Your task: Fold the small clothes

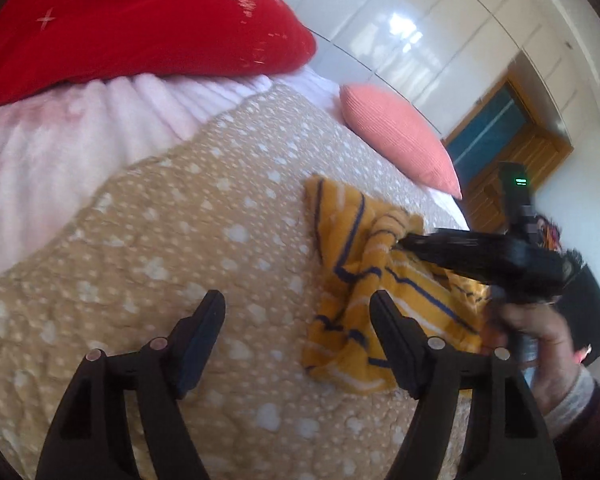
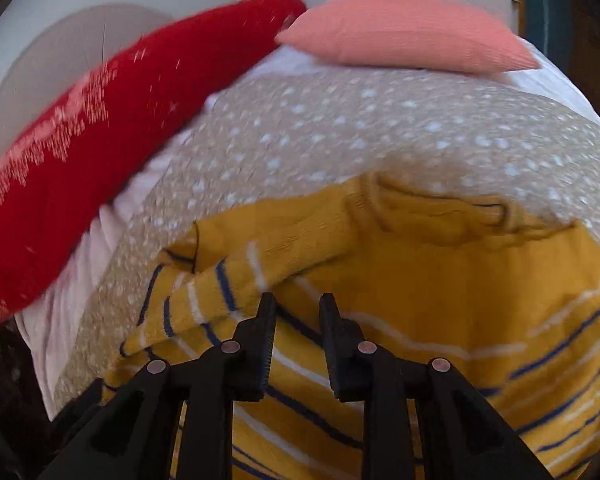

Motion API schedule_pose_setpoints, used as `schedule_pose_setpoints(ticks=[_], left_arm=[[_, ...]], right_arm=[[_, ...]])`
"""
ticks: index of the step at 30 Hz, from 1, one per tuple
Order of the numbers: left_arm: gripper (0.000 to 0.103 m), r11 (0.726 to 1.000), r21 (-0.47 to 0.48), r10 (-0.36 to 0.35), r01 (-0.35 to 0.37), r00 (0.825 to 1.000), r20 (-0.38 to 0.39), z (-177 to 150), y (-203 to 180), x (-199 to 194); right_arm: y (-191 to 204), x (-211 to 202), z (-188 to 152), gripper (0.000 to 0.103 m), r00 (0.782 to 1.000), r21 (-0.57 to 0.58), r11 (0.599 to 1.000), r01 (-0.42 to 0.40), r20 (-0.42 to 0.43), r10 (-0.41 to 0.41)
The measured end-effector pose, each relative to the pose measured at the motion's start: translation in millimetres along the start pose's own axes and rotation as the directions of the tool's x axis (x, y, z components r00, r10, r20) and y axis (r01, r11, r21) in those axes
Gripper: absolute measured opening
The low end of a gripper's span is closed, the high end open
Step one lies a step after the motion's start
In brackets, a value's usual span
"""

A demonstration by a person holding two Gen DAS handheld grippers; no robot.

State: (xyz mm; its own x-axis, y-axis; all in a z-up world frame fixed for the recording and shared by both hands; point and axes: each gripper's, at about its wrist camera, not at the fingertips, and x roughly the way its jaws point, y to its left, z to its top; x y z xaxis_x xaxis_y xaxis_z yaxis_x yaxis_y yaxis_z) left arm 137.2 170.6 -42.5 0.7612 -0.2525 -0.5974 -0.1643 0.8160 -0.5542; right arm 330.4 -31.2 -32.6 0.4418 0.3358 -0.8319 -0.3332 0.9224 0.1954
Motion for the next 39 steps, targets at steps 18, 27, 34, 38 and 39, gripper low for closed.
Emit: schedule_pose_setpoints(ticks=[18, 27, 34, 38, 39], left_arm=[[0.074, 0.988, -0.156, -0.001, 0.007, 0.999, 0.041, 15.1, 37.7, -11.3], [0.074, 0.968, -0.251, 0.004, 0.014, 0.998, 0.071, 21.2, 56.7, -19.9], [0.074, 0.969, -0.247, 0.011, 0.005, 0.998, 0.066, 17.6, 59.0, -24.1], [0.075, 0.971, -0.241, 0.023, -0.008, 0.998, 0.059, 17.2, 54.6, -22.0], [0.075, 0.971, -0.238, 0.024, -0.009, 0.998, 0.058, 16.3, 54.2, -23.2]], right_arm=[[142.9, 5.6, 15.3, 0.057, 0.992, -0.379, 0.917, -0.125, -0.020, 0.127], [122.1, -8.4, -15.0, 0.067, 0.998, -0.305, 0.952, -0.009, -0.068, -0.013], [138.2, 26.3, -39.6, 0.074, 0.965, -0.403, 0.885, 0.232, -0.020, -0.262], [145.4, 30.8, -55.6, 0.048, 0.930, -0.467, 0.812, 0.350, 0.072, -0.360], [143.0, 25.2, -57.9, 0.027, 0.933, -0.461, 0.816, 0.348, 0.082, -0.352]])
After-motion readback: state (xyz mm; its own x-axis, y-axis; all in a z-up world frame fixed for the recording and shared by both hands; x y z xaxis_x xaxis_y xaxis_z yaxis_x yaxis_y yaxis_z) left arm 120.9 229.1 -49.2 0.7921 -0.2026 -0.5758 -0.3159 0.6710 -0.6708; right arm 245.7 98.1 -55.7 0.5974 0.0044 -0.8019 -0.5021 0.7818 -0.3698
